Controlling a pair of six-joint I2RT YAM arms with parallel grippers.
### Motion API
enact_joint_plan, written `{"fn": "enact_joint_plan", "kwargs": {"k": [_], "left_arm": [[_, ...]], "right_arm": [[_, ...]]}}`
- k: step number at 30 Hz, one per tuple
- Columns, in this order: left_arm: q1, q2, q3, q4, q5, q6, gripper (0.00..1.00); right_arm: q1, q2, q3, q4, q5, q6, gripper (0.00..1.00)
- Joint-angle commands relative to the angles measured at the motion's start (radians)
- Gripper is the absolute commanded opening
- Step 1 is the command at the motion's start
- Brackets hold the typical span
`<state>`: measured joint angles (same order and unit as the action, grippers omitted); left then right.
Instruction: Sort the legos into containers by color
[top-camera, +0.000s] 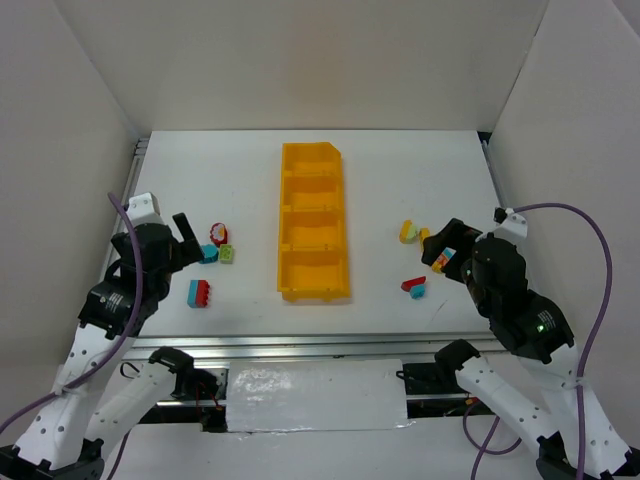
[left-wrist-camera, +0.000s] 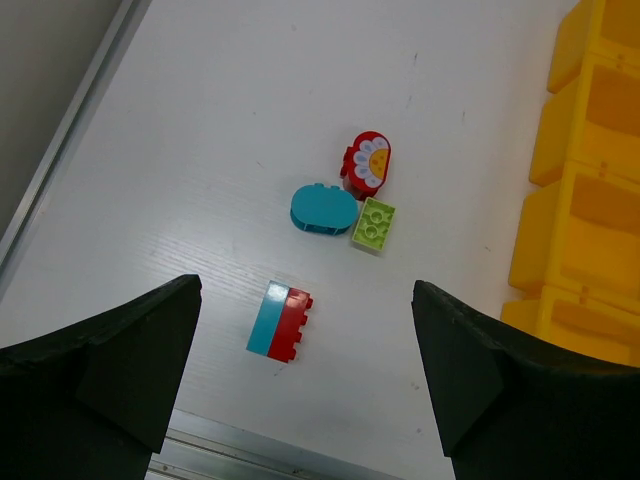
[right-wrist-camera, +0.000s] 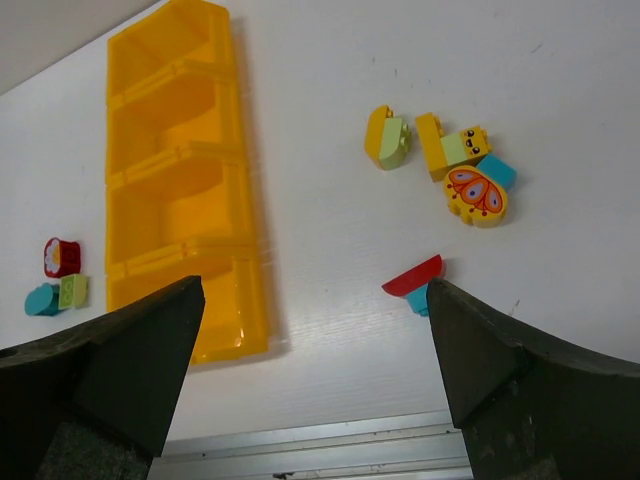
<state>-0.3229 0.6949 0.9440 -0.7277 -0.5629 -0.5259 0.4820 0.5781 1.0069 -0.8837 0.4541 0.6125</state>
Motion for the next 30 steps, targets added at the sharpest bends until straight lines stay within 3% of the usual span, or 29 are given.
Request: {"fn": "enact_joint_plan", "kwargs": {"k": [1,14,17,21,27,30], "left_arm": [[0.002,-0.015,0.004,0.031,0.000,0.006,1.00],[0.002,-0.008,0.004,0.037,0.026,0.012,1.00],[0.002,-0.006,0.001,0.042,0.043,0.020,0.99],[0.002,-0.012,-0.001,0.043,0.047,0.021,1.00],[-0.007,-0.017,-0.004,0.043,0.047,0.020,1.00],[-0.013,-0.012,-0.004,0.047,0.057,0.021,0.99]], "right_arm": [[0.004,0.003,0.030,0.006,0.054,-0.011,1.00],[0.004,0.100,-0.008,0.063,0.026,0.021,0.99],[0.004,0.216,-0.005,0.083,0.038,0.044,1.00],[-0.035,0.490,0.047,0.126,0.064,0.056,1.00],[-0.232,0.822,0.137,0.251,-0.139,-0.003,0.92],[-0.247,0.961,0.206,0.263,-0.164,-0.017,0.91]]}}
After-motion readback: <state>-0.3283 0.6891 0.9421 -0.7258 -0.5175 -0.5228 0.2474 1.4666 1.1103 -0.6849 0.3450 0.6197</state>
